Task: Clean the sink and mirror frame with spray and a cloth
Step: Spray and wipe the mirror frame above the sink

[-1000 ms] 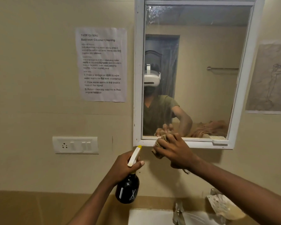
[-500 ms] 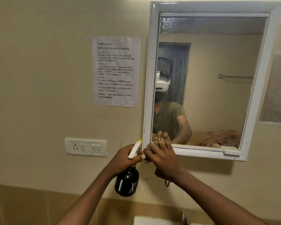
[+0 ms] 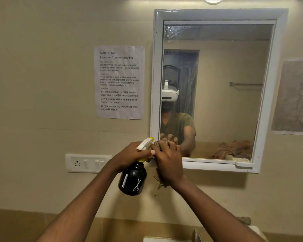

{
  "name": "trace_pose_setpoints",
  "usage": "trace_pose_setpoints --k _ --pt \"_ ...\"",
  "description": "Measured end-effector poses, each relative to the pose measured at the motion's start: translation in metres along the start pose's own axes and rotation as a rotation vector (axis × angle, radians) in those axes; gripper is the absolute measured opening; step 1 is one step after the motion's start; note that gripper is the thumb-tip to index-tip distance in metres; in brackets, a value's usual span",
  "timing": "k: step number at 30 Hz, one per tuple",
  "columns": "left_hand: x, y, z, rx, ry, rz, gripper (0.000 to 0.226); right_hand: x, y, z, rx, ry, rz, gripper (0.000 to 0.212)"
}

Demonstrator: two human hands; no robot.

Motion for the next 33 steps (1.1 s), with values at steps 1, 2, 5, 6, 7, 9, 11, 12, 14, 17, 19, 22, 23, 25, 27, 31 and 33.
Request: trace_pose_setpoints --k 1,2,5,6,7,9,11,12,14,17,19,22,23,25,27,31,33 --pt "-0.002 0.001 -0.001 -0.008 -0.010 -0.037 0.021 0.001 0.000 0.004 0.003 -0.001 0.009 0.025" --pt "-0.005 0.001 -0.002 -0.011 -0.002 -0.072 0.024 0.003 0.001 0.009 0.002 -0.008 0.021 0.025" --pt "-0.007 0.002 -0.003 -0.016 0.024 -0.116 0.036 0.006 0.003 0.016 -0.010 -0.019 0.029 0.026" --pt "-0.007 0.004 -0.004 -0.012 0.019 -0.107 0.038 0.006 0.003 0.016 -0.020 -0.017 0.030 0.028" --pt "-0.007 0.006 -0.004 -0.011 0.010 -0.094 0.038 0.006 0.003 0.015 -0.029 -0.016 0.035 0.032" --pt "-0.009 0.012 -0.005 -0.014 0.009 -0.062 0.036 0.004 0.002 0.012 -0.034 -0.019 0.048 0.033" --pt "-0.016 0.022 -0.007 -0.011 0.048 -0.017 0.035 -0.001 0.001 0.004 -0.035 -0.004 0.065 0.028" --pt "-0.022 0.029 -0.010 -0.006 0.066 0.004 0.031 -0.005 0.001 -0.005 -0.037 0.008 0.071 0.025" --pt "-0.039 0.045 -0.019 0.004 0.082 0.018 0.025 -0.015 0.000 -0.033 -0.022 0.052 0.066 0.022" --pt "-0.068 0.072 -0.037 0.005 0.067 -0.003 0.031 -0.030 -0.003 -0.082 0.027 0.168 0.047 0.023" --pt "-0.078 0.084 -0.044 -0.005 0.043 -0.011 0.026 -0.035 -0.005 -0.098 0.039 0.203 0.053 0.020" --pt "-0.075 0.090 -0.043 0.004 0.058 -0.034 0.024 -0.032 -0.004 -0.092 0.070 0.180 0.056 0.021" --pt "-0.073 0.089 -0.042 0.016 0.086 -0.027 0.022 -0.031 -0.003 -0.090 0.081 0.162 0.047 0.021" --pt "-0.071 0.089 -0.039 0.033 0.131 0.018 0.019 -0.034 -0.003 -0.098 0.067 0.139 0.037 0.021" --pt "-0.074 0.089 -0.042 0.023 0.143 0.043 0.022 -0.044 0.000 -0.123 0.062 0.159 0.046 0.020" --pt "-0.080 0.091 -0.047 -0.006 0.115 0.050 0.036 -0.059 0.004 -0.164 0.125 0.214 0.086 0.020" --pt "-0.077 0.091 -0.045 0.003 0.125 0.063 0.037 -0.057 0.004 -0.160 0.126 0.214 0.088 0.020"
Point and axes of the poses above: each hand's wrist, its own z-axis away from the middle knuckle, its own x-axis out of the palm, y = z × x, the point moved 2 cm from there along -z, towards the middle knuckle, and after that the axes turned 12 degrees about -z, right-handed, at the moved point
